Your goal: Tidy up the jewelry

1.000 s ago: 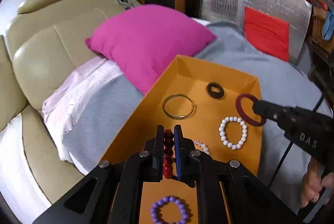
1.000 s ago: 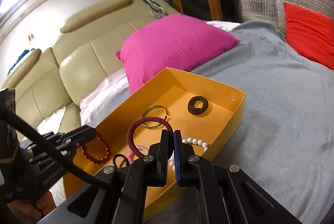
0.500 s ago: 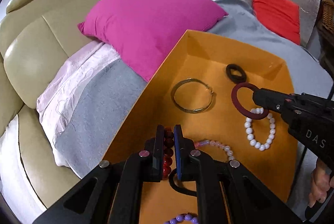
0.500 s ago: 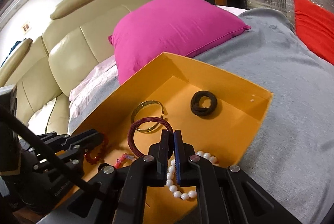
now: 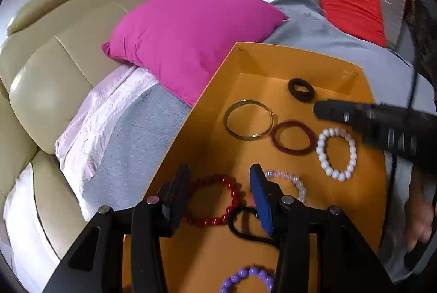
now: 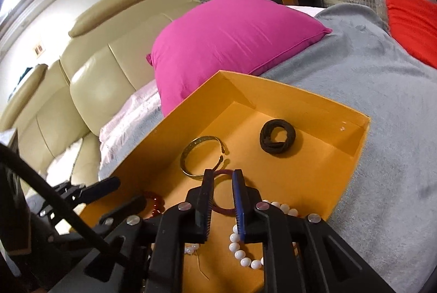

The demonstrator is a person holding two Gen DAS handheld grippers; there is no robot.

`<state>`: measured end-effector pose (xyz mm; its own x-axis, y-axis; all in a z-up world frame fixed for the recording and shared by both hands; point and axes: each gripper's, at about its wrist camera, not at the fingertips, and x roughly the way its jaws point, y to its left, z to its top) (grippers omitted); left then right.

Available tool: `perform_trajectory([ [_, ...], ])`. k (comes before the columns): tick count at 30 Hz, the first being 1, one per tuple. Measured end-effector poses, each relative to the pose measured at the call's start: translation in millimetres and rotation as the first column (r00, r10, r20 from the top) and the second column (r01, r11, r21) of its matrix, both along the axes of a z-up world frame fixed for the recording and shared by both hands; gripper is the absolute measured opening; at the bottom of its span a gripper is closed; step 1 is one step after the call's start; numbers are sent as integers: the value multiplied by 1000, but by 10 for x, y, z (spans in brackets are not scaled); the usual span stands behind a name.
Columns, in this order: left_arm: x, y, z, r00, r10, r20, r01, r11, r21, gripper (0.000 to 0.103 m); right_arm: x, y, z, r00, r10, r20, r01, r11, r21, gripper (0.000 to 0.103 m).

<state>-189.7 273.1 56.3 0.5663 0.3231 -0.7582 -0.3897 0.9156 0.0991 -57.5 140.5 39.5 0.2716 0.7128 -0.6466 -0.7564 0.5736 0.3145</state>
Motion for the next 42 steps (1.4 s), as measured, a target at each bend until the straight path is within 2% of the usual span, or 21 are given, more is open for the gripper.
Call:
perform_trajectory([
  [6, -330, -85, 92, 999, 23, 33, -22, 1000, -17, 67, 100, -270, 83, 996, -69, -49, 71, 997, 31, 19],
  [10, -566, -179, 242, 996, 46, 71, -46, 999, -3, 69, -88, -383, 209, 998, -57, 39, 58, 998, -20, 20],
  [13, -785, -228, 424, 988, 84, 128, -88, 996, 31, 73, -292, -525, 332, 995, -44, 89, 48, 998, -45, 41],
  [14, -870, -251, 493, 984, 104, 146, -112, 992, 52, 75, -382, -597, 390, 992, -49, 113, 55, 998, -44, 54],
  [15, -963, -271, 557, 979, 118, 165, -131, 989, 72, 77, -460, -666, 447, 990, -51, 131, 56, 998, -34, 59],
  [19, -1396, -400, 776, 954, 147, 260, -188, 972, 140, 82, -831, -866, 742, 985, -29, 172, 27, 1000, 12, 60],
  [21, -1542, -472, 866, 948, 126, 294, -180, 969, 167, 81, -1027, -947, 864, 982, -26, 186, 23, 1000, 19, 60],
  [24, -1631, -575, 975, 960, 77, 269, -128, 975, 180, 82, -1319, -1073, 960, 977, -36, 212, 39, 999, -9, 63],
  [27, -1652, -672, 1075, 969, 58, 240, -99, 982, 163, 82, -1607, -1220, 960, 981, -43, 191, 52, 998, -42, 64],
  [29, -1678, -747, 1120, 973, 64, 223, -98, 984, 146, 82, -1785, -1289, 924, 985, -51, 162, 63, 995, -73, 64],
  [33, -1802, -852, 1239, 976, 72, 206, -90, 992, 82, 82, -2066, -1387, 899, 983, -65, 169, 89, 987, -136, 64],
  [38, -1955, -975, 1327, 976, 91, 198, -112, 989, 101, 82, -2332, -1510, 1062, 969, -106, 223, 137, 982, -129, 64],
  [42, -1997, -1031, 1383, 976, 82, 203, -108, 987, 120, 82, -2395, -1512, 1185, 956, -138, 261, 172, 979, -111, 65],
])
